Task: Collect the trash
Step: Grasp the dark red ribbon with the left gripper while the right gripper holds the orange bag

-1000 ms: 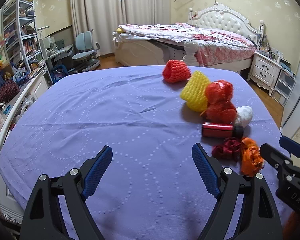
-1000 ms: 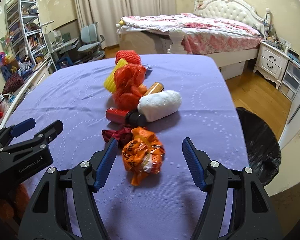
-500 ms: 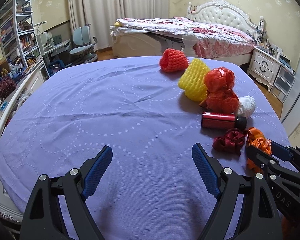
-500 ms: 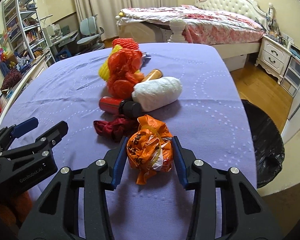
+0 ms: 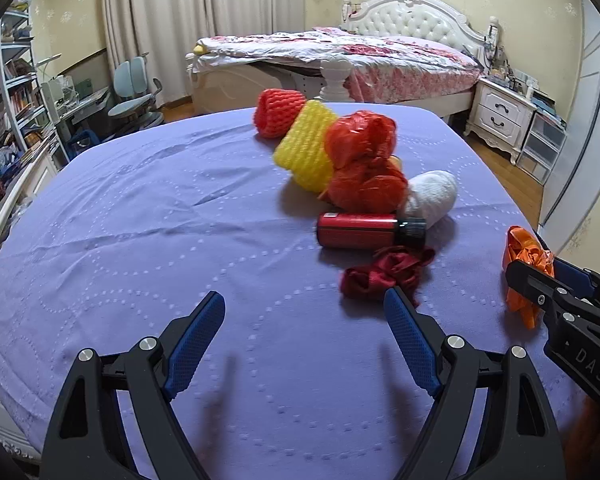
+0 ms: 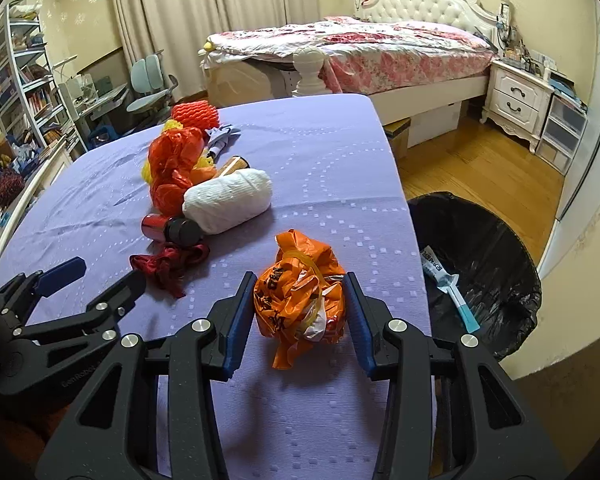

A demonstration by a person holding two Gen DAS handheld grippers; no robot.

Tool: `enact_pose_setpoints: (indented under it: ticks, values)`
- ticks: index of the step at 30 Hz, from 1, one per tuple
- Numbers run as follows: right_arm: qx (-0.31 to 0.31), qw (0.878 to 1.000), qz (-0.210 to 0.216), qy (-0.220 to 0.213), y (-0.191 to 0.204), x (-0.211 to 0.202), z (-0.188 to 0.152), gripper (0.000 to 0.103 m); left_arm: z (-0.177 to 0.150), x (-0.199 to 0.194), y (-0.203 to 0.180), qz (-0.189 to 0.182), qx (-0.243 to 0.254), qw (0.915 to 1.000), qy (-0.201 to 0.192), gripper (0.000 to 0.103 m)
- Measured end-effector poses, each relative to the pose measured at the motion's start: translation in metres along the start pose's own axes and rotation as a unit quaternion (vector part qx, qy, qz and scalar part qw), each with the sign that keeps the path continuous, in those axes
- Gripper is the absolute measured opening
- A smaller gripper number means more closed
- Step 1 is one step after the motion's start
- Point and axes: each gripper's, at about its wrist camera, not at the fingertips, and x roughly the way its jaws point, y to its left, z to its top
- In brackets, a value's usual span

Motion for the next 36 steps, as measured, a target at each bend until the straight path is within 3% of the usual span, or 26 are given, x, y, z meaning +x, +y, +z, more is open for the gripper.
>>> enact_pose_setpoints:
  ticks: [20, 26, 30, 36]
  values:
    - [0.018, 1.0, 0.007, -0.006, -0.013, -0.003, 0.001, 0.042, 0.012, 0.02, -0.03, -0.033, 0.02, 0.9992, 0.013, 0.081]
    - [0.02, 1.0, 0.008, -0.004, -0.014, -0.003, 0.001, 0.042, 0.01, 0.021, -0.033, -0.048, 0.03, 0.9982, 0.018, 0.063]
    - [0.02, 1.0, 0.008, -0.004, -0.014, -0.004, 0.001, 0.042, 0.007, 0.023, -0.031, -0.084, 0.024, 0.9958, 0.027, 0.04]
    - [0.02, 1.0, 0.008, -0.005, -0.013, -0.004, 0.001, 0.042, 0.002, 0.019, -0.027, -0.113, 0.012, 0.9931, 0.029, 0.027]
